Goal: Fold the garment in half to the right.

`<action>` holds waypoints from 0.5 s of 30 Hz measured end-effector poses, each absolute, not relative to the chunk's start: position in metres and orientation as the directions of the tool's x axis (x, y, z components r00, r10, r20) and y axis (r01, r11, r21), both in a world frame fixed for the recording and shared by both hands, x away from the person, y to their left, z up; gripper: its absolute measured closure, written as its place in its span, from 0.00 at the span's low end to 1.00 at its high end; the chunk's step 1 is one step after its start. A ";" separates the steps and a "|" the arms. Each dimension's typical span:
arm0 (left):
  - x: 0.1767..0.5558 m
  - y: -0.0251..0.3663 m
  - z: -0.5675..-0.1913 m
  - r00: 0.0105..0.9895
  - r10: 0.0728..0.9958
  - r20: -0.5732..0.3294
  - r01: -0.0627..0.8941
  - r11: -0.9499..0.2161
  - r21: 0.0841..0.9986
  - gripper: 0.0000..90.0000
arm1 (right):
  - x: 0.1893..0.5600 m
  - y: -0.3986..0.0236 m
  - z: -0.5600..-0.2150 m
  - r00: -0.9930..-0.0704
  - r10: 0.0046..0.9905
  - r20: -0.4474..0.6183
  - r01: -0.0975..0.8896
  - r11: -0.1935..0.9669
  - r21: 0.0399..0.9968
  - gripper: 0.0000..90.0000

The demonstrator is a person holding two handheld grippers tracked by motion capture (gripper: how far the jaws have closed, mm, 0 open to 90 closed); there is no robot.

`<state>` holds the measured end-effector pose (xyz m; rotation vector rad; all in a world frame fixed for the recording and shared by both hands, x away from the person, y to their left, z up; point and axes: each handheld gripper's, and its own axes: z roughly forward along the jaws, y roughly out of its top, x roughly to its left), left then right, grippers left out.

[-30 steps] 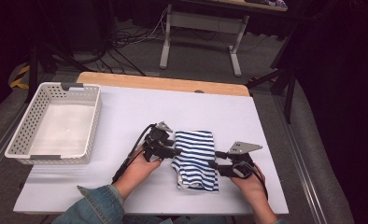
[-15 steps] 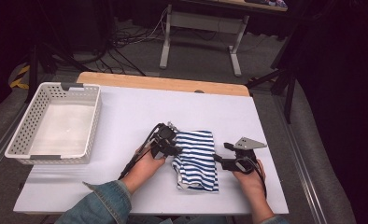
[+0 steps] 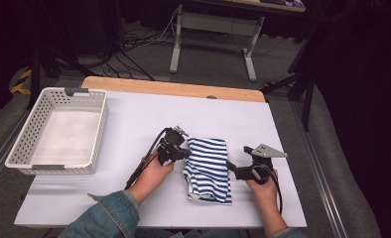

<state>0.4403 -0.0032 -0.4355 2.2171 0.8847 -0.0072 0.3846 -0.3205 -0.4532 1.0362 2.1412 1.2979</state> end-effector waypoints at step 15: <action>0.459 0.057 -0.424 0.683 0.688 -0.246 0.648 -0.414 0.640 0.98 | 0.381 -0.319 -0.453 -0.632 0.775 0.016 0.358 0.273 0.893 0.00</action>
